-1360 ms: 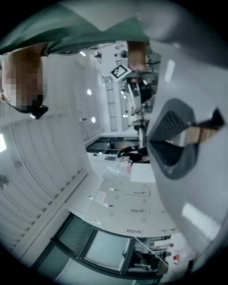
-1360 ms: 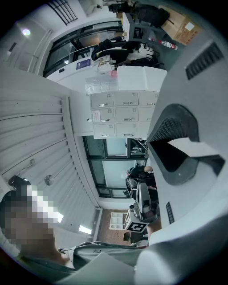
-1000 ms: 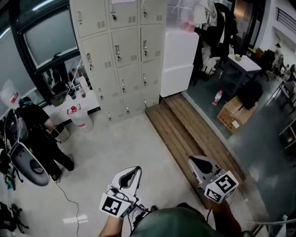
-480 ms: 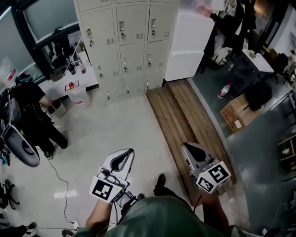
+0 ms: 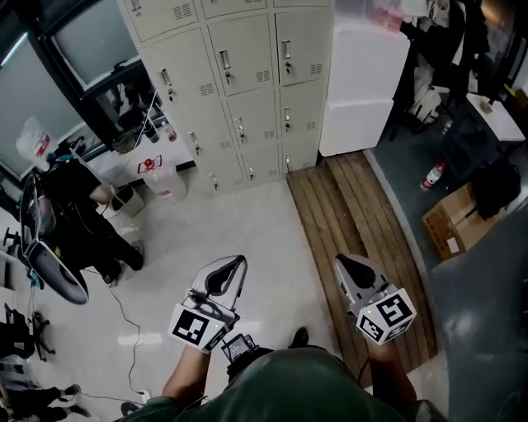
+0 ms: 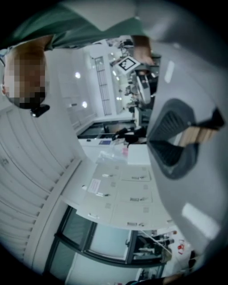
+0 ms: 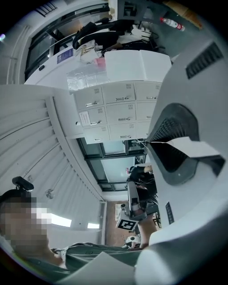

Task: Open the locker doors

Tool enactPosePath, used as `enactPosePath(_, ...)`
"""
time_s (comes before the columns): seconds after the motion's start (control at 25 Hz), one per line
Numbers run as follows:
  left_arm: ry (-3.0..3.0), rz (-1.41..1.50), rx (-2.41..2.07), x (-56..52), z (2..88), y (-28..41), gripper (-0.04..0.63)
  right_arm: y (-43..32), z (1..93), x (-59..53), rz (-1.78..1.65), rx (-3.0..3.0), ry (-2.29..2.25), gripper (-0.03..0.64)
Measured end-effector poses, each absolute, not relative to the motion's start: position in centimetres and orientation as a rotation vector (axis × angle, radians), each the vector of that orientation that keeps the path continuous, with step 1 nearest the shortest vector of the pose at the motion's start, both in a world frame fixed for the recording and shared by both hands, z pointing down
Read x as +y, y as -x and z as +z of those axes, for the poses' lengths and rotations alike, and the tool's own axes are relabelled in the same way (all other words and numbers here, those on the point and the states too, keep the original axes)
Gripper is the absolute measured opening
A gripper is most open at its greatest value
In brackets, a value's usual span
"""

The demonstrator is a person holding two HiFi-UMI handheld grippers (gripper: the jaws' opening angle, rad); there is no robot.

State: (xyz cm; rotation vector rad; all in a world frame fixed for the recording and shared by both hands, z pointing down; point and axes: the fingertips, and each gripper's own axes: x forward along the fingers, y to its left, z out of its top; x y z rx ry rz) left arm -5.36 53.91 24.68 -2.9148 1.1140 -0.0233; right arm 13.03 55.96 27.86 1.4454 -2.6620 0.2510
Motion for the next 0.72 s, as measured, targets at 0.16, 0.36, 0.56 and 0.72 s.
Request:
enactPosePath(0.16, 2.883, -0.027, 1.166, 48.5, 23.9, 4.0, -0.002, -15.0, 29.1, 51.7, 0.299, -2.664, -1.448, 0.005)
enactPosePath(0.36, 2.852, -0.047, 1.078, 43.5, 22.5, 3.0, -0.002, -14.3, 30.0, 46.7, 0.360, -2.664, -1.460, 0.005)
enactPosePath(0.56, 2.900, 0.026, 1.008, 37.4, 22.5, 5.1, -0.002, -12.3, 28.6, 40.8, 0.317, -2.611, -1.578, 0.005)
enactPosePath(0.72, 2.921, 0.059, 0.978, 32.9, 22.3, 6.9, -0.002, -11.3, 27.2, 35.0, 0.289, -2.565, -1.629, 0.005)
